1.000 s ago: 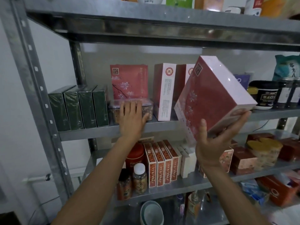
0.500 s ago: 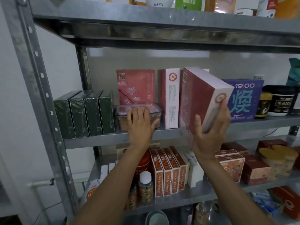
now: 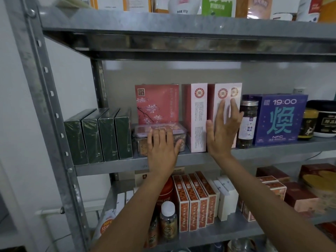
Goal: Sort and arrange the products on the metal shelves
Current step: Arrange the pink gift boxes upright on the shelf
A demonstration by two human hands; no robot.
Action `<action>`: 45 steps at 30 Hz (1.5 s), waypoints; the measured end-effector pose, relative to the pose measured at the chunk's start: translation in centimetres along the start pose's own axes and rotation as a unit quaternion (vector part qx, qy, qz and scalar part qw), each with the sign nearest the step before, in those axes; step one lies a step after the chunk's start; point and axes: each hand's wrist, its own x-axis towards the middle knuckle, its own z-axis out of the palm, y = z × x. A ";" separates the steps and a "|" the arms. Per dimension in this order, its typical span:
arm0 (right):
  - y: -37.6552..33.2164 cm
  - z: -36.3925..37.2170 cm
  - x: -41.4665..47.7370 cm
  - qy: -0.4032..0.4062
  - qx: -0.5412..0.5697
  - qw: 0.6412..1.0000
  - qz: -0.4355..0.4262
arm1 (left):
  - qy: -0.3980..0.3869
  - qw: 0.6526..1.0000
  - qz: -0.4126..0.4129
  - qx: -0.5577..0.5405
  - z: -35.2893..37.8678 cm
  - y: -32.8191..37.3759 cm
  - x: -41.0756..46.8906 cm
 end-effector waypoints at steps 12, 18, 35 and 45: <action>2.4 -0.3 2.6 0.035 0.029 0.999 -0.011 | -0.012 1.000 0.002 0.011 0.0 0.1 0.1; 5.2 -2.6 8.4 -0.076 -0.137 0.987 0.039 | -0.015 1.000 0.006 0.012 0.1 0.1 0.0; 1.5 -10.7 -0.3 0.096 0.251 0.949 0.162 | -0.121 0.991 0.037 -0.040 -2.0 -1.2 -0.3; 0.5 -19.2 -6.1 0.139 0.266 0.924 0.238 | -0.206 0.899 -0.053 -0.382 -7.4 1.7 -2.6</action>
